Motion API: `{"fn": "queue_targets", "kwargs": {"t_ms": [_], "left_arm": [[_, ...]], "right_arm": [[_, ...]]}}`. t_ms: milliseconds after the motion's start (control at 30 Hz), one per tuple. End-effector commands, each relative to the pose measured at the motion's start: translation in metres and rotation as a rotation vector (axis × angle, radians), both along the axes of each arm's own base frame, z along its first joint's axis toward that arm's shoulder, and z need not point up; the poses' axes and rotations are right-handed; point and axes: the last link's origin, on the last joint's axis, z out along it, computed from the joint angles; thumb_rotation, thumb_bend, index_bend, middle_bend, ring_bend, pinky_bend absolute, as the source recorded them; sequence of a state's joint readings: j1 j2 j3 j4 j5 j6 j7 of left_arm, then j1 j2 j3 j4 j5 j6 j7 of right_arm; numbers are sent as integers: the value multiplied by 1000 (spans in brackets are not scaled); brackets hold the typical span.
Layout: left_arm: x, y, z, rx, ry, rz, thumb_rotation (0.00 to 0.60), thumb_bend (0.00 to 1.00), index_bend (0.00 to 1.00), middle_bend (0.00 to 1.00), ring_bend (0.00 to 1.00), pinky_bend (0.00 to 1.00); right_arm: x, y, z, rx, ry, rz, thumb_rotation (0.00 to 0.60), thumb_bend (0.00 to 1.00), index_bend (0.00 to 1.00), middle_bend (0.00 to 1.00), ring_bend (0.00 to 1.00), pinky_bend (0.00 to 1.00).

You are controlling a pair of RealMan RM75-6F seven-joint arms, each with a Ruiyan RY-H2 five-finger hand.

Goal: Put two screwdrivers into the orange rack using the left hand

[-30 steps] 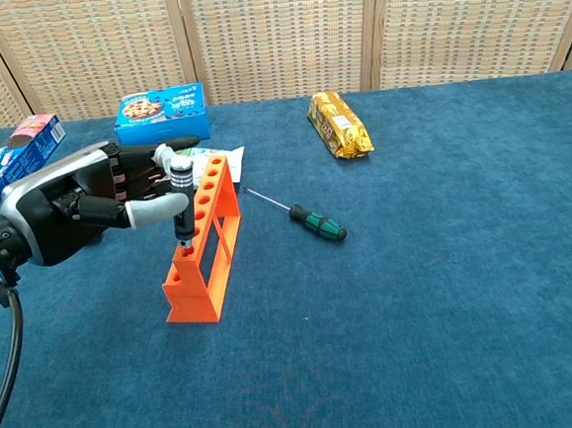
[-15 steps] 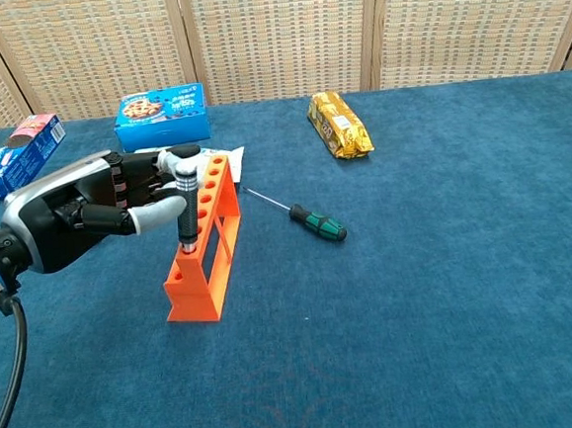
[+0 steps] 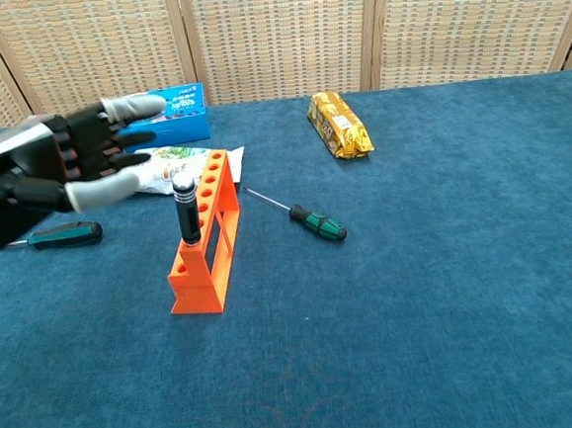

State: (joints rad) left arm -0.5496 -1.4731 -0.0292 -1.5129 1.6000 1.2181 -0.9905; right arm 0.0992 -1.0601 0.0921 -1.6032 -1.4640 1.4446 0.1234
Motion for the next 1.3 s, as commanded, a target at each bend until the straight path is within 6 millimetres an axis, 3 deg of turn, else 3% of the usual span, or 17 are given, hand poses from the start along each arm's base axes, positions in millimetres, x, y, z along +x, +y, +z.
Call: {"fn": "queue_targets", "kwargs": {"t_ms": [33,133,233,300,500,933,1300], "left_arm": [[1,-1,24,63,38,-44,600,295,84,0,0,0],[7,0,39,87,124,-97,600,381,54,0,0,0],[13,3,51,107,230,-150,600,675,75,0,0,0],[19,3,55,139,318,-200,600,822,174,0,0,0],[49,4,65,210,496,-316,600,973,351,0,0,0],[78,-1,55,215,737,-468,600,1000,433,0,0,0],[82,-4,38,230,813,-491,600,1000,442,0,0,0]], "right_arm": [[0,0,0,0,0,1,600,0,0,0,0,0],[1,0,0,0,1,2,600,0,0,0,0,0],[1,1,0,-1,0,2,600,0,0,0,0,0],[0,1,0,-2,1,1,600,0,0,0,0,0],[1,0,-1,0,4,0,600,0,0,0,0,0],[0,-1,-2,2,9,-6,600,0,0,0,0,0],[-1,-2,-2,2,9,-9,600,0,0,0,0,0]]}}
